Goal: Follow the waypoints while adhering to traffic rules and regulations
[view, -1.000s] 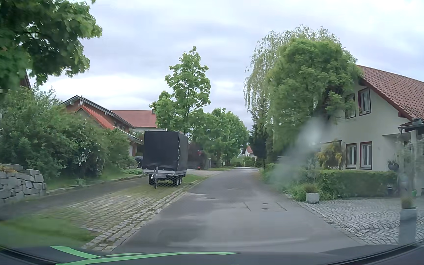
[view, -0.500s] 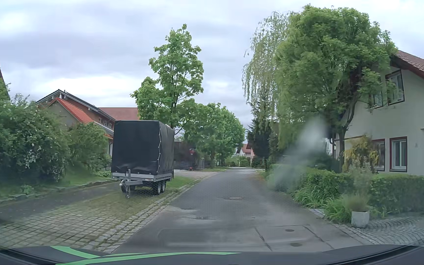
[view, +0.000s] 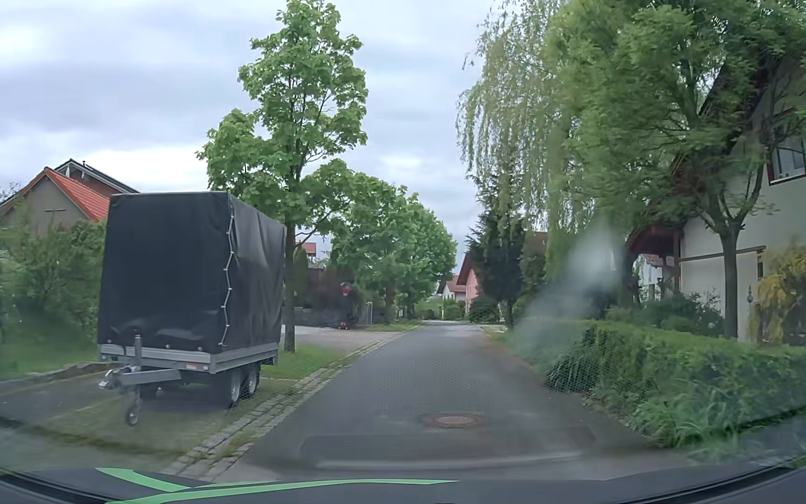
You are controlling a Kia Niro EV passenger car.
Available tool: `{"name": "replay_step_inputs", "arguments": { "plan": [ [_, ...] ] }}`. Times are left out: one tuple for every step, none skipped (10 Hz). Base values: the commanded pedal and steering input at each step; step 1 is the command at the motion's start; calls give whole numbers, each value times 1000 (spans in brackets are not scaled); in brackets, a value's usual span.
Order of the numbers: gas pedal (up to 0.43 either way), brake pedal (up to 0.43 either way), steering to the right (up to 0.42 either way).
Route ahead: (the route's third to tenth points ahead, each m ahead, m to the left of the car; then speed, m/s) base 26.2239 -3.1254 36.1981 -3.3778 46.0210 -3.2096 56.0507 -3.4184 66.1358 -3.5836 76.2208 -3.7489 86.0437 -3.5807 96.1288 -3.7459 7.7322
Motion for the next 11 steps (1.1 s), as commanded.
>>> {"name": "replay_step_inputs", "arguments": {
  "plan": [
    [150, 0, 35],
    [150, 0, 35],
    [150, 0, 34],
    [150, 0, 34],
    [150, 0, 29],
    [150, 0, 26],
    [150, 0, 24],
    [150, 0, 22],
    [150, 0, 22],
    [150, 0, 22],
    [150, 0, 22]
  ]
}}
